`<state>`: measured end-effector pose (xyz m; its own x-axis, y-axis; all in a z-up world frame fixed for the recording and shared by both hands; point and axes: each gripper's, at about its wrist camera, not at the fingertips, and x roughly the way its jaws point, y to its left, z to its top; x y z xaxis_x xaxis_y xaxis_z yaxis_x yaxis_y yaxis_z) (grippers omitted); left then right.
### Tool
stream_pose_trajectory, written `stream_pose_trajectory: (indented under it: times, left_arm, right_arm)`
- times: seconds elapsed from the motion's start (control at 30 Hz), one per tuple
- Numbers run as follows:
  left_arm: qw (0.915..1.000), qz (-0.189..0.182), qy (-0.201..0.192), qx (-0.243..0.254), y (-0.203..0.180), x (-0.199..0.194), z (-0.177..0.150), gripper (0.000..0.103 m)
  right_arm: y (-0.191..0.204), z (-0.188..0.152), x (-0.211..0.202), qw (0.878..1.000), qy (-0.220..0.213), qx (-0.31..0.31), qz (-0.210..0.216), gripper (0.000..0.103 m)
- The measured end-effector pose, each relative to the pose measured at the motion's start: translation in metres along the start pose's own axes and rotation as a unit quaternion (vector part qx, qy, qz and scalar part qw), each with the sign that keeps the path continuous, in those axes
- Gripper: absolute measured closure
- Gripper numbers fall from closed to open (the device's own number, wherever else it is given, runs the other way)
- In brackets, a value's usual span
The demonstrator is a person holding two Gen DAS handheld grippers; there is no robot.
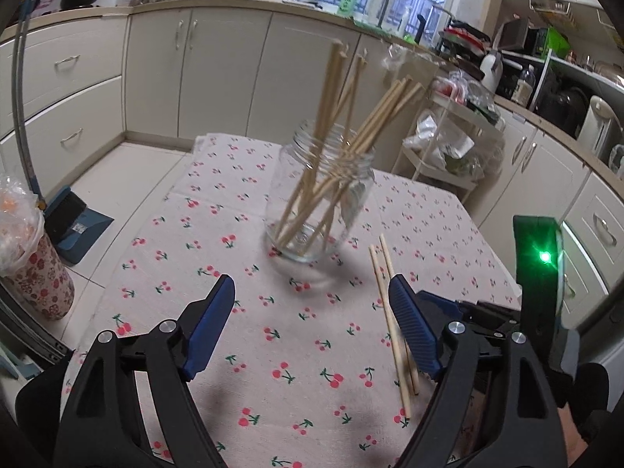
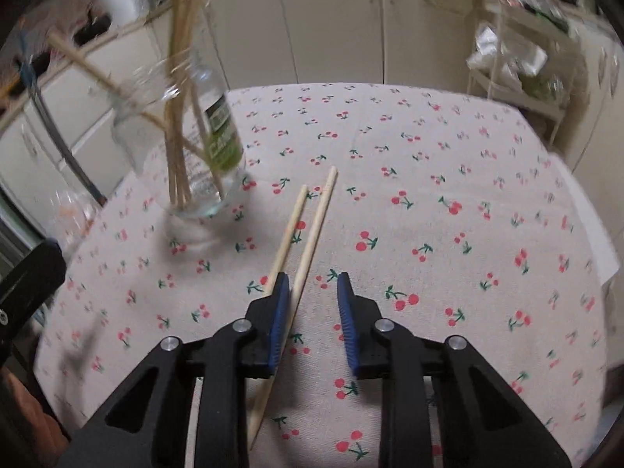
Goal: Organize utensils
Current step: 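Move both open tools down toward the loose chopsticks beside the jar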
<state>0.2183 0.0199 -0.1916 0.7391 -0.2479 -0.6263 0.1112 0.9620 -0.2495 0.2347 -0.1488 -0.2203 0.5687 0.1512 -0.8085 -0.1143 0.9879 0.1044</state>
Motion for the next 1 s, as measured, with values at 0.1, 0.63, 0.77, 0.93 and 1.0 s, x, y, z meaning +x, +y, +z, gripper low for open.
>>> stream_pose_trajectory:
  times: [0.1,0.63,0.77,0.93,1.0]
  left_arm:
    - [0.9998,0.001,0.016,0.014,-0.01,0.012,0.001,0.025]
    - [0.9817,0.043,0.135,0.126,-0.077,0.102,-0.014,0.058]
    - [0.9801,0.031,0.143,0.133,-0.068,0.091,-0.015,0.096]
    - [0.9785,0.01,0.168,0.119,-0.048,0.068,-0.021,0.098]
    - [0.9776,0.008,0.175,0.117,-0.043,0.064,-0.021,0.098]
  right_arm:
    - [-0.008,-0.004,-0.005,1.0,0.011,0.005,-0.006,0.095]
    - [-0.065,-0.048,-0.045,0.994,0.043,0.095,0.036,0.096]
    - [-0.066,-0.038,-0.047,0.994,0.032,0.099,0.034,0.096]
    - [-0.067,-0.017,-0.039,0.996,0.024,0.082,0.021,0.093]
    - [-0.063,-0.009,-0.03,0.997,0.03,0.065,0.013,0.082]
